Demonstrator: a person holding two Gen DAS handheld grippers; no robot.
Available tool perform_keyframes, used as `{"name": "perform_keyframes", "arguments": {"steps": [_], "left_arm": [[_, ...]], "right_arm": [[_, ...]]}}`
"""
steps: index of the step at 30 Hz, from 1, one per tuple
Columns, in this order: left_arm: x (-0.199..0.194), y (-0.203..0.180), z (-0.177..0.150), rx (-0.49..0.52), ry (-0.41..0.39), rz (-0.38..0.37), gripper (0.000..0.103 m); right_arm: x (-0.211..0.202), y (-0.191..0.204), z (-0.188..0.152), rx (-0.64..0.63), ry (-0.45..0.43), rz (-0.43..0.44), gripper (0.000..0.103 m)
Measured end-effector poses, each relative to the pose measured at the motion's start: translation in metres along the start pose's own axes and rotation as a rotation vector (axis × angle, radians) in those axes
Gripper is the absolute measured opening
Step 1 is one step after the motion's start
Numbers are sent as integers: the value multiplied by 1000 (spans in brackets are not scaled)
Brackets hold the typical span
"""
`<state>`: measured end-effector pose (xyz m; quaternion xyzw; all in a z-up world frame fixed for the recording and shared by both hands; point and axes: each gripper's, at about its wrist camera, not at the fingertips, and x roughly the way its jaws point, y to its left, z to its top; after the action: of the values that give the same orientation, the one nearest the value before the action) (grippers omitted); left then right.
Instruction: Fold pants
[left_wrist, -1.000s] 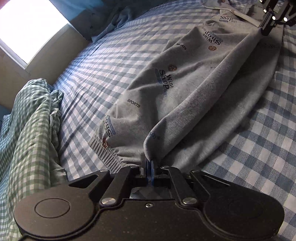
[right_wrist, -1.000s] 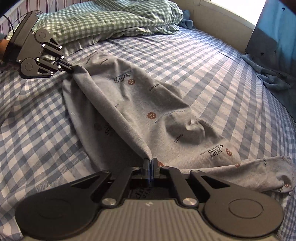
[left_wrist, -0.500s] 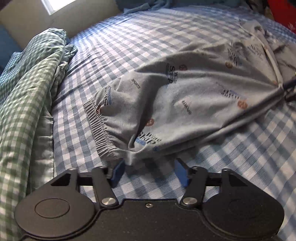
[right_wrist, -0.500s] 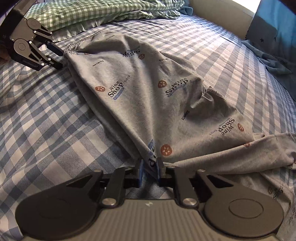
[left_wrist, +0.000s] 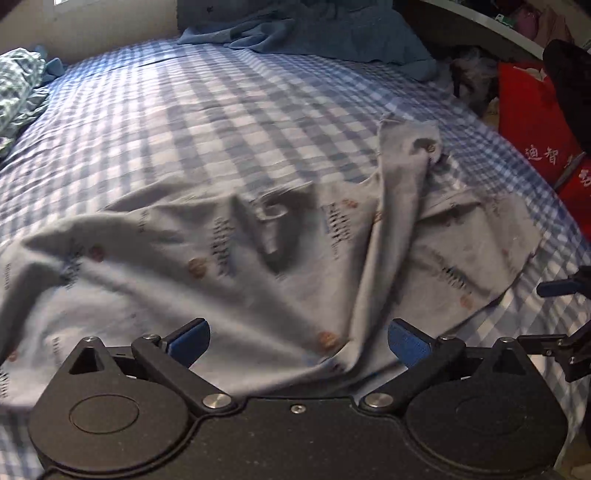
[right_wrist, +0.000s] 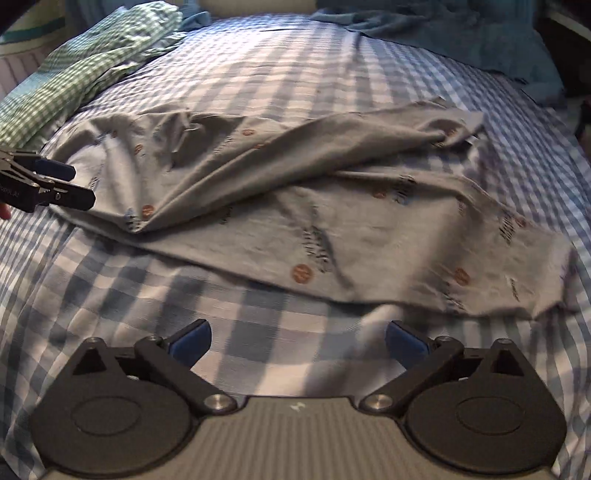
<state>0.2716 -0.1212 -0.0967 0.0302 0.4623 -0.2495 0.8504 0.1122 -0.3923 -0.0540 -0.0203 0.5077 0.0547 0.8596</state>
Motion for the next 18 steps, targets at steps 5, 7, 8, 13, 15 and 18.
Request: {"name": "perform_keyframes", "arguments": {"steps": [5,7,8,13,15,18], "left_arm": [[42,-45,36,-68,-20,-34,102],[53,-54,46,-103,-25,-44,102],[57,-58,50,-117,-32,-53,102],[73,-69,59,-141,-40,-95,88],[80,-67,62,-161,-23,-101,82],[90,-63,67,-200,8,-114,60]], "right_arm": [[-5,-74,28,83,-17,48,103],[-1,-96,48,79,-24,65,103],[1,-106,58,71,-27,75,103],[23,-140,128,-20,-43,150,103],[32,-143,156,-45,-57,178,103],[54,-146,204,-52,-63,203,96]]}}
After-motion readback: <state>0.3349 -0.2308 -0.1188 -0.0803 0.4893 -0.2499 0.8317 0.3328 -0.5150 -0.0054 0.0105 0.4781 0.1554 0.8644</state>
